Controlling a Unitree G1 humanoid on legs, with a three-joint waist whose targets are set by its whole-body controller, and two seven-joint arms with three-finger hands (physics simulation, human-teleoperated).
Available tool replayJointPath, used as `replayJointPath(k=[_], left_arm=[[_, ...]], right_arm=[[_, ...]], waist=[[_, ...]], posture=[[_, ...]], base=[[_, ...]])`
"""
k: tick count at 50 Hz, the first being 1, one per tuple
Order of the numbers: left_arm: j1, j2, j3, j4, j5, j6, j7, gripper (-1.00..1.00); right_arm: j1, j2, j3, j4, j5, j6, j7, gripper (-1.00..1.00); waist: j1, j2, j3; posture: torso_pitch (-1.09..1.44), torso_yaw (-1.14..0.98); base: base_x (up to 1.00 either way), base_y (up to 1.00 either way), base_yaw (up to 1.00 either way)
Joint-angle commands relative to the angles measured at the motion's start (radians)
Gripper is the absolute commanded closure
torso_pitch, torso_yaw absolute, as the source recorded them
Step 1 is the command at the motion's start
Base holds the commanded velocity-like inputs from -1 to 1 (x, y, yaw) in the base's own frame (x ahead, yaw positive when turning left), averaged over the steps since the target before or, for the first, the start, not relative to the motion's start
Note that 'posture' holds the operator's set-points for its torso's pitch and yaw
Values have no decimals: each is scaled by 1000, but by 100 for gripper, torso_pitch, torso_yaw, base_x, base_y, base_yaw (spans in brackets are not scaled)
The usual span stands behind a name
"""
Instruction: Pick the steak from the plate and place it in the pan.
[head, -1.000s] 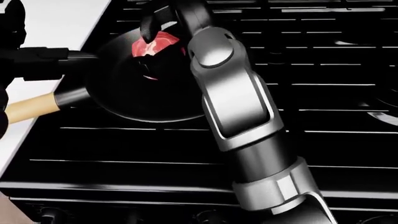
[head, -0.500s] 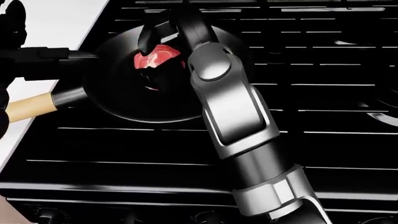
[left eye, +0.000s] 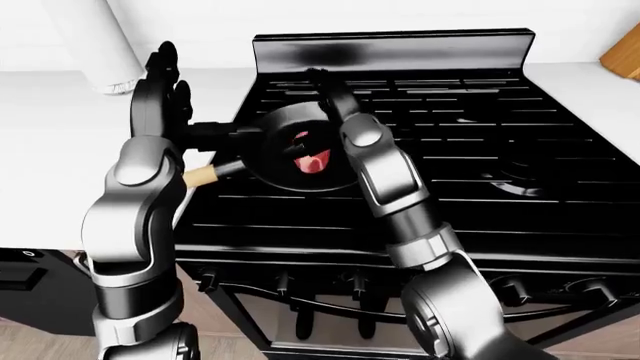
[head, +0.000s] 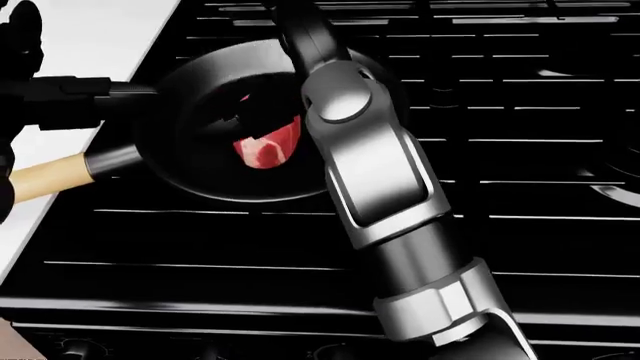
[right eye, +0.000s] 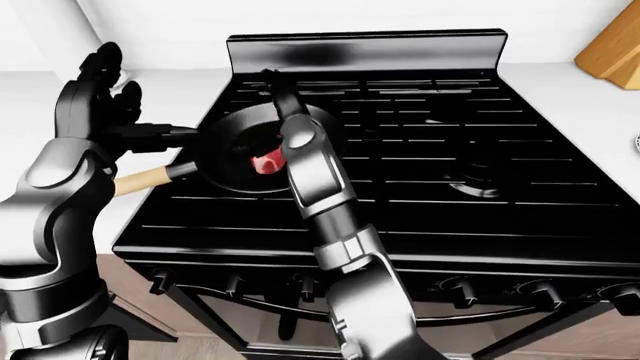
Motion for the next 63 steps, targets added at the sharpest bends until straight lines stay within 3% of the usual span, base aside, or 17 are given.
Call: replayJointPath(k=[1,7,16,22,31,41,47,55,63], left_arm=[[-28,11,8,-26,4,-36,1,-100],[-32,8,2,-30,7,-38,-6,-100],[-102,15,-5,-67,8,27,-2,-100],[-164,6,-22,-39,13,14,21,-100],[-240,6,-53,-27,82,-2,26,-100],[-187,0,-54,-80,148,-75,-1,-100],[-162,-18,-62,-84,183,-134,-11,-100],[-105,-53,-65,-105,220,-214,-19,-100],[-124,-44,-45,-147,203,-266,-19,-100]], right_arm=[[-48,-8,-8,-44,2,-34,-12,-100],[-67,-21,-37,-125,43,1,-59,-100],[-73,-102,-48,-375,42,200,-68,-100],[-23,-162,-49,-628,27,386,-13,-100],[74,-296,-100,-931,0,573,78,-100],[155,-344,-135,-1061,9,548,118,-100],[211,-355,-175,-1079,47,497,105,-100],[279,-359,-180,-1084,81,430,69,-100],[231,-385,-183,-1081,87,393,54,-100]], waist=[[-1,5,-32],[1,4,-30],[5,-6,-25],[10,-18,-16],[13,-29,-15],[10,-30,-13],[10,-35,-13],[11,-38,-18],[9,-39,-15]], posture=[[0,0],[0,0],[0,0],[0,0],[0,0],[0,0],[0,0],[0,0],[0,0]], base=[[0,0,0],[0,0,0],[0,0,0],[0,0,0],[0,0,0],[0,0,0],[0,0,0],[0,0,0],[0,0,0]])
